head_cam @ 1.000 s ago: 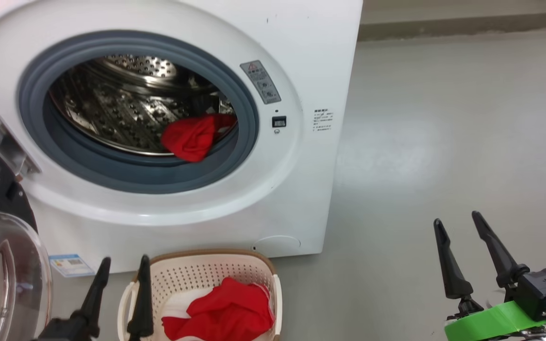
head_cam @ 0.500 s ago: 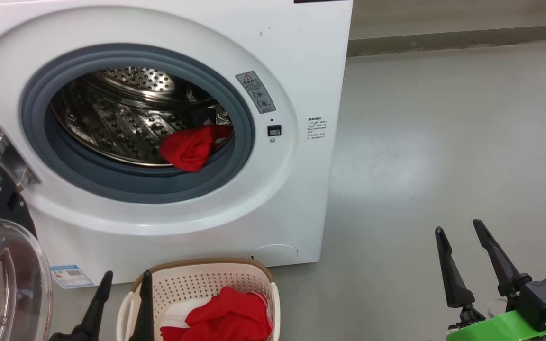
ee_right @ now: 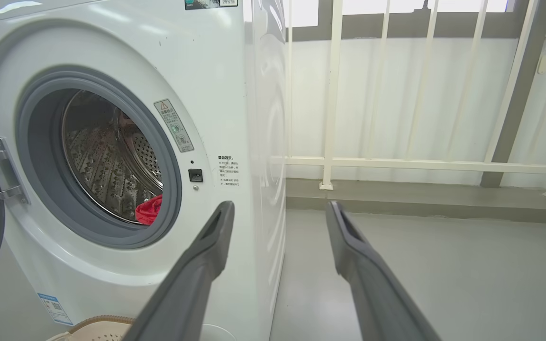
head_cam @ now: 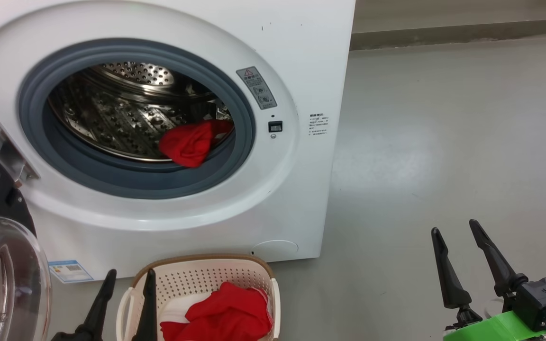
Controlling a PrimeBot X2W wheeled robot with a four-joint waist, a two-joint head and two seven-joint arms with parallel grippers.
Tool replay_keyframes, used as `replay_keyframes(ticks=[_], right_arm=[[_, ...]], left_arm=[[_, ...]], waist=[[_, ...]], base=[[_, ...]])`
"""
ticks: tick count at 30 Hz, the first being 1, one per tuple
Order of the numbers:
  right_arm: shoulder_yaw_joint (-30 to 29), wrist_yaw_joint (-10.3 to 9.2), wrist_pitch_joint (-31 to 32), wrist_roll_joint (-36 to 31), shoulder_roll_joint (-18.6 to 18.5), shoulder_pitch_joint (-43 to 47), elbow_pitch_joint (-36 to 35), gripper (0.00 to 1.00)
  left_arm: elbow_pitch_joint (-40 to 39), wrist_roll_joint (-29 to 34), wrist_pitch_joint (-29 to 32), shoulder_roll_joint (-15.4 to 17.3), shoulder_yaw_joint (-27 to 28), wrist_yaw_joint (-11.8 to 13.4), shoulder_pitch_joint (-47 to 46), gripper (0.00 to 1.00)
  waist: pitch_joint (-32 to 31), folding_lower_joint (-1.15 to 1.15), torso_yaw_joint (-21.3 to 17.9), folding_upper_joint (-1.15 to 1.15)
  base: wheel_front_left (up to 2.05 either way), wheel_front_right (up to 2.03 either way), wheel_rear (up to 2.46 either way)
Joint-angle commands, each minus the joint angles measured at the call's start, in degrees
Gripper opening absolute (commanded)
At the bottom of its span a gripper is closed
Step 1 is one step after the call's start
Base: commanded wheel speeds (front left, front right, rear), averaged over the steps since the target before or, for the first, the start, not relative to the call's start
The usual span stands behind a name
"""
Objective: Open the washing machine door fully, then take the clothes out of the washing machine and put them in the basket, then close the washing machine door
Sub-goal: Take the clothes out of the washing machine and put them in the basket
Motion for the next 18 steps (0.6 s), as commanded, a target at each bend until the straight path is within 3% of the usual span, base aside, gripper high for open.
replay_keyframes(ticks=[1, 18], right_arm=[[1.2, 0.2, -0.3, -0.2, -0.5, -1.4, -1.6, 1.0], [3.5, 0.2, -0.3, -0.2, -0.5, -3.9, -1.6, 1.0]], left_arm=[[-1.9, 0.2, -0.7, 1.0, 1.6, 0.2, -0.7, 1.0], [2.1, -0.9, -0.4, 0.7, 0.2, 1.4, -8.3, 1.0]], waist=[[0.2, 0.0, 0.1, 0.0], [4.6, 0.0, 1.2, 0.0]], base=[[0.0, 0.0, 0.0], [0.0, 0.0, 0.0]])
